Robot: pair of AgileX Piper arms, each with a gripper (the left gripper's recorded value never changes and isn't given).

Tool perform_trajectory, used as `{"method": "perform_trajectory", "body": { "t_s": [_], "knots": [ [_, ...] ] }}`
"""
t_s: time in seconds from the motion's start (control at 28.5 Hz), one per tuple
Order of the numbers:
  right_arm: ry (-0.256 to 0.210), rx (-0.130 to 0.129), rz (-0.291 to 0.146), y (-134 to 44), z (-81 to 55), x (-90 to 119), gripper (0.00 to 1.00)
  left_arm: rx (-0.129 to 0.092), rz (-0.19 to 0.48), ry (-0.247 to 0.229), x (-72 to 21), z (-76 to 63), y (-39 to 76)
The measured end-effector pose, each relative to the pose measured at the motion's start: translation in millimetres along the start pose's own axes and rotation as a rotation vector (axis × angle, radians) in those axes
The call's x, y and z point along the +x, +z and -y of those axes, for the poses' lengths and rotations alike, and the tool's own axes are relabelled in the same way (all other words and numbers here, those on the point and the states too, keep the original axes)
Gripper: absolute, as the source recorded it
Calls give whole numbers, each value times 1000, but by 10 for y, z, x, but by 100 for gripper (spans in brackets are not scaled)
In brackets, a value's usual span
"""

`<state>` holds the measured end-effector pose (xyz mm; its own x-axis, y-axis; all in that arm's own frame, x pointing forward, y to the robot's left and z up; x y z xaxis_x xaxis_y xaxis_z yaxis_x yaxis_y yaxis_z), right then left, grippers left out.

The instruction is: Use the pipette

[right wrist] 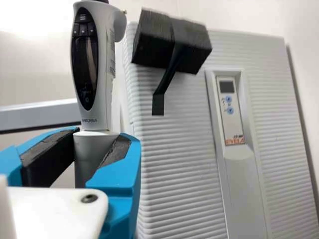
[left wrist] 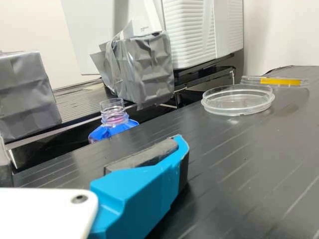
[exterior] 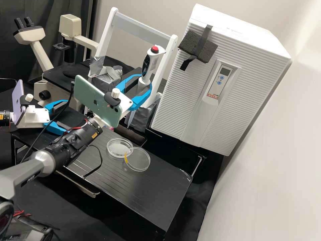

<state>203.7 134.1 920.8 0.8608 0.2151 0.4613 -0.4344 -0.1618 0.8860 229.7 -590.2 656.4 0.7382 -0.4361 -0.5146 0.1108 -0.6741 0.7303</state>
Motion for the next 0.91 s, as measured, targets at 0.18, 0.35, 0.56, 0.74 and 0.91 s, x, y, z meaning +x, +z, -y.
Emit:
{"method": "perform_trajectory", "body": {
  "t_s": [0.18, 0.35, 0.56, 0.74, 0.91],
  "knots": [
    [-3, -15, -22, -12, -49, -143, 0, 0, 0, 0, 0, 0, 0],
    [-42, -32, -6, 38, -35, -302, 0, 0, 0, 1, 0, -1, 0],
    [-72, -42, 16, 78, -55, -407, 0, 0, 0, 1, 0, -1, 0],
    [-71, -32, 17, 91, -62, -435, 0, 0, 0, 3, 0, -3, 0],
    [-72, -28, 15, 89, -61, -435, 0, 0, 1, 8, 0, -7, 1]
  ]
}}
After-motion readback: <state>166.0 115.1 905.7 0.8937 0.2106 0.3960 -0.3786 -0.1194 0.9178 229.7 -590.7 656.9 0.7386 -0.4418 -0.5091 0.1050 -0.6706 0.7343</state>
